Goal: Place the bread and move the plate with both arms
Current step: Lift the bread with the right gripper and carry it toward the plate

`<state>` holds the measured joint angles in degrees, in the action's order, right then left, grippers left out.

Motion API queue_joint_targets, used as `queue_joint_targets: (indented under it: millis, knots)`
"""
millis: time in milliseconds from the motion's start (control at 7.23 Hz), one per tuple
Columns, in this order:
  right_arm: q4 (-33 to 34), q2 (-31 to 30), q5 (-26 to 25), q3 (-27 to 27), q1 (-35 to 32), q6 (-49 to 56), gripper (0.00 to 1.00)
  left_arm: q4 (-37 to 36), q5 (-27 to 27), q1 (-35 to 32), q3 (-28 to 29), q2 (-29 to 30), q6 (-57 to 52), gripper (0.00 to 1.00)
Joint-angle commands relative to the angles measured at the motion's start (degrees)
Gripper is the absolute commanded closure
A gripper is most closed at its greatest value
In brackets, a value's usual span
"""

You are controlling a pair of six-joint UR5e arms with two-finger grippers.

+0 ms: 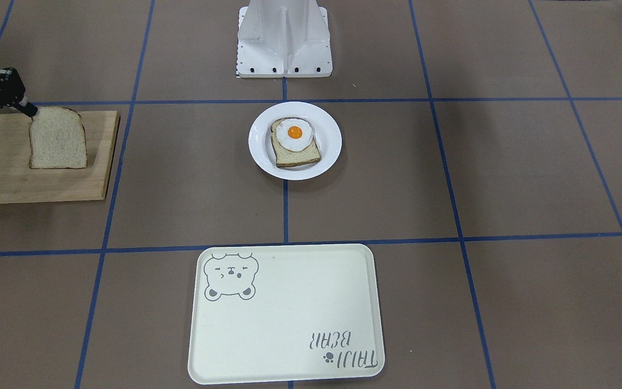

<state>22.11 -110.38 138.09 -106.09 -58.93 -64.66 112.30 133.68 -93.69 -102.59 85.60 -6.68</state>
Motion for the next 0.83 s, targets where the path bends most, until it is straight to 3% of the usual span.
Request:
queue_joint_targets:
  millis: [0,415,691]
  knots:
    - [0.12,4.54,5.08,0.09,-4.44,-1.34,1.0,0.02,0.0,0.0,-0.07,0.0,0.09,0.02]
    - [0.65,18.83,2.55,1.66,-2.26,-17.8,1.0,-0.07,0.0,0.0,0.02,0.09,0.7,0.02]
    - [0.65,23.52,-9.54,1.33,6.94,-22.85,1.0,-0.07,0.26,0.0,0.02,0.09,1.32,0.02]
